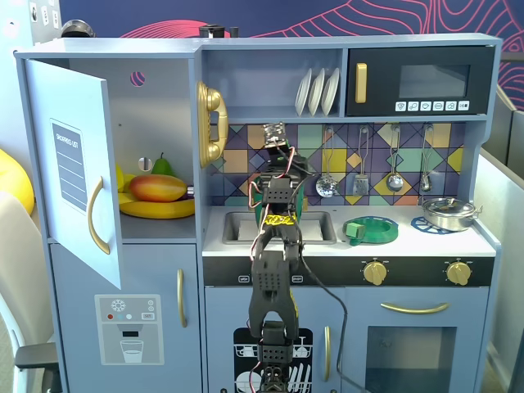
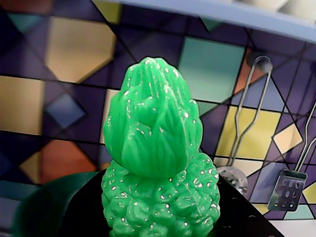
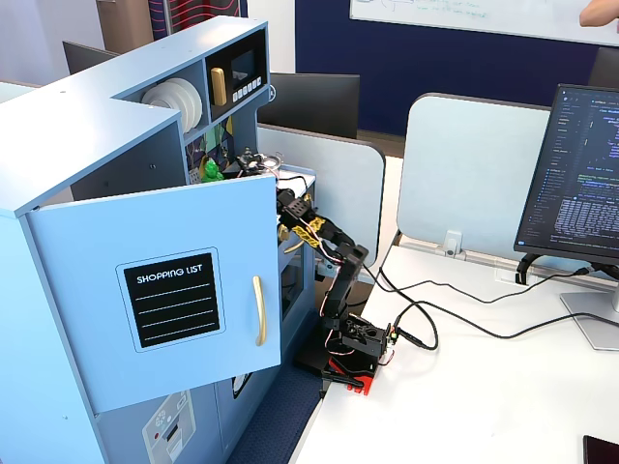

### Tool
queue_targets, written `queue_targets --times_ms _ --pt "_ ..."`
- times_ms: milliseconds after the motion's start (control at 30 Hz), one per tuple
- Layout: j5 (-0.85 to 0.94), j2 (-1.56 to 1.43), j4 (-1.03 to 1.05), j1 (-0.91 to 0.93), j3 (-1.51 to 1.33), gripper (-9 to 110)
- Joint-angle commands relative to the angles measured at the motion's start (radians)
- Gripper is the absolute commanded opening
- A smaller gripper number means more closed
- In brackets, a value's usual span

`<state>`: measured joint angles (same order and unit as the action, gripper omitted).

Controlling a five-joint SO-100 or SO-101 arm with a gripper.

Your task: Pick up the green pineapple from the left cabinet and place it in the green recipient

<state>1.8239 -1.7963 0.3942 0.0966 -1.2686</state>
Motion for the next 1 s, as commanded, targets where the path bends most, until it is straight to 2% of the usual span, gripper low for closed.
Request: queue_targets --times_ms 0,400,467,633,767,833,967 --pt "0.009 0.083 -0.069 0.005 0.144 0" --pt "0.023 0.152 -0.081 -0.025 0.183 0" --pt "0.029 0.152 -0.071 -0.031 0.183 4" --pt "-0.072 0.153 -0.114 -0.038 0.178 33" --pt "-0.190 0.153 -0.160 -0.041 0.178 62" --pt "-0.212 0.153 -0.170 -0.038 0.178 69" --pt "-0.219 0.147 -0.167 -0.037 0.178 72"
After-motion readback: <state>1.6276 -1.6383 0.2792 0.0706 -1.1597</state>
